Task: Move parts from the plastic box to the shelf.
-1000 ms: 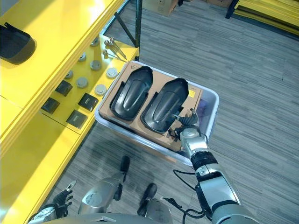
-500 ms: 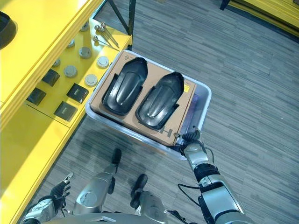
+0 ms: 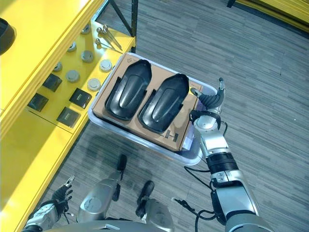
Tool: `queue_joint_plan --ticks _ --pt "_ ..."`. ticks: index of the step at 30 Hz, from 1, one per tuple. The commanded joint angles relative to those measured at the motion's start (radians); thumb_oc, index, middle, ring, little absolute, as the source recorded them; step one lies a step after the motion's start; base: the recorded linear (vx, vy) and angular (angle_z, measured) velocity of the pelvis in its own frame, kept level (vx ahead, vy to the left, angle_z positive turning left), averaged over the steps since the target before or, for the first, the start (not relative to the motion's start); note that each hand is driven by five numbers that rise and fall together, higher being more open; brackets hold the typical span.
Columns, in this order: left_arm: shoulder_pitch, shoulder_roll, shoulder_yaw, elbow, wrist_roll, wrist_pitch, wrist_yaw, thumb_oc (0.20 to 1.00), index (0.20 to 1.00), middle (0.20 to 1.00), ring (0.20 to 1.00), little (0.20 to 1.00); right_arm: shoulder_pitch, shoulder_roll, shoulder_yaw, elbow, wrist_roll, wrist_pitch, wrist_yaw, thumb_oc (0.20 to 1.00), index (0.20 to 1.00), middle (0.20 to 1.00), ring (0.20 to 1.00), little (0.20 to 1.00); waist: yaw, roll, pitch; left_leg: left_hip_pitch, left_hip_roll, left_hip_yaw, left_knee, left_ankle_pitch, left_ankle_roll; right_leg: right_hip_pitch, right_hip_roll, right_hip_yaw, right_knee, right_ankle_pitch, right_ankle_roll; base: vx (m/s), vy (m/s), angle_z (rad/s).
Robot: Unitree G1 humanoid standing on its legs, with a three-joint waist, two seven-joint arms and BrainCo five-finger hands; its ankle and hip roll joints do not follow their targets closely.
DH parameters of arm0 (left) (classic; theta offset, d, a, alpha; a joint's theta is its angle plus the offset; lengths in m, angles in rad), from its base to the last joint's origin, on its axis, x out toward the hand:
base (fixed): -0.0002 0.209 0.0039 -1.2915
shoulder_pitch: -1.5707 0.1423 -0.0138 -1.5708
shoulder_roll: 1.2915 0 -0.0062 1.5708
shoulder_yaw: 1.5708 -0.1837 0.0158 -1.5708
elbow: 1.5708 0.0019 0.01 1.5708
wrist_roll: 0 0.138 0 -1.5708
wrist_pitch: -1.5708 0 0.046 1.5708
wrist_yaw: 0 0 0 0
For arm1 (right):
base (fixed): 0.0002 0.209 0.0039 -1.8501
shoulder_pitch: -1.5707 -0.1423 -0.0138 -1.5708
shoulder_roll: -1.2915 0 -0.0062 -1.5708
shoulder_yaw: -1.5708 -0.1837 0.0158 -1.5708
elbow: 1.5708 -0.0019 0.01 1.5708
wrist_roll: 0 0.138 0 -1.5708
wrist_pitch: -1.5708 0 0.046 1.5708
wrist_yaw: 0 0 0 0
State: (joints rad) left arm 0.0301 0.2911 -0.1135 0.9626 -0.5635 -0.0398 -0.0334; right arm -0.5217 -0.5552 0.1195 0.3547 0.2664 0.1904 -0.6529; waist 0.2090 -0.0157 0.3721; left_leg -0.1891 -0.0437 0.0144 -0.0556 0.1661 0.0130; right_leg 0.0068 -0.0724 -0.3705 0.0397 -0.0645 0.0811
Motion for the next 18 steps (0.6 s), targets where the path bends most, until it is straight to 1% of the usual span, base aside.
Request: queue_joint_plan --ticks 1,3,5,8,11,15,18 --pt "0.031 -0.017 -0.021 0.037 0.031 -0.01 -0.024 1.0 1.0 1.0 1.0 1.0 -0.005 -0.042 0.082 0.042 -0.043 0.03 0.051 1.0 1.0 1.0 1.0 1.0 0.009 0.005 -0.055 0.002 0.015 -0.003 0.084 -0.116 -0.008 -0.09 -0.095 0.045 -0.043 0.157 0.071 0.01 0.064 -0.03" --pt "0.029 -0.019 -0.023 0.041 0.031 -0.008 -0.026 1.0 1.0 1.0 1.0 1.0 -0.01 -0.035 0.094 0.064 -0.059 0.05 0.075 1.0 1.0 1.0 1.0 1.0 0.009 0.011 -0.054 0.0 0.014 -0.003 0.087 -0.116 -0.009 -0.09 -0.097 0.043 -0.042 0.156 0.07 -0.01 0.052 -0.02" --pt "0.027 -0.022 -0.029 0.048 0.028 -0.015 -0.025 1.0 1.0 1.0 1.0 1.0 -0.014 -0.025 0.119 0.107 -0.087 0.059 0.103 1.0 1.0 1.0 1.0 1.0 0.012 0.015 -0.047 -0.008 0.012 -0.004 0.093 -0.115 -0.01 -0.093 -0.1 0.041 -0.039 0.156 0.067 -0.03 0.036 0.0" --pt "0.019 -0.016 -0.037 0.047 0.025 -0.016 -0.025 1.0 1.0 1.0 1.0 1.0 -0.041 -0.023 0.146 0.165 -0.094 0.063 0.118 1.0 1.0 1.0 1.0 1.0 0.02 0.015 -0.038 -0.016 0.01 -0.009 0.097 -0.113 -0.011 -0.097 -0.102 0.037 -0.039 0.157 0.067 0.0 0.0 0.0" --pt "0.01 -0.008 -0.049 0.05 0.024 -0.02 -0.034 1.0 1.0 1.0 1.0 1.0 -0.078 -0.02 0.168 0.221 -0.078 0.053 0.117 1.0 1.0 1.0 1.0 1.0 0.031 0.015 -0.035 -0.021 0.008 -0.014 0.097 -0.111 -0.011 -0.099 -0.104 0.029 -0.039 0.158 0.067 0.0 0.0 0.0" --pt "0.002 -0.009 -0.059 0.051 0.015 -0.021 -0.029 1.0 1.0 1.0 1.0 1.0 -0.106 -0.02 0.18 0.246 -0.065 0.048 0.121 1.0 1.0 1.0 1.0 1.0 0.036 0.017 -0.03 -0.024 0.004 -0.019 0.098 -0.11 -0.011 -0.102 -0.108 0.025 -0.036 0.158 0.068 0.0 0.01 0.03" --pt "-0.001 -0.009 -0.061 0.048 0.012 -0.016 -0.025 1.0 1.0 1.0 1.0 1.0 -0.116 -0.017 0.185 0.249 -0.066 0.058 0.126 1.0 1.0 1.0 1.0 1.0 0.038 0.02 -0.028 -0.026 0.002 -0.022 0.099 -0.109 -0.01 -0.104 -0.109 0.024 -0.032 0.158 0.068 0.01 0.026 0.05"
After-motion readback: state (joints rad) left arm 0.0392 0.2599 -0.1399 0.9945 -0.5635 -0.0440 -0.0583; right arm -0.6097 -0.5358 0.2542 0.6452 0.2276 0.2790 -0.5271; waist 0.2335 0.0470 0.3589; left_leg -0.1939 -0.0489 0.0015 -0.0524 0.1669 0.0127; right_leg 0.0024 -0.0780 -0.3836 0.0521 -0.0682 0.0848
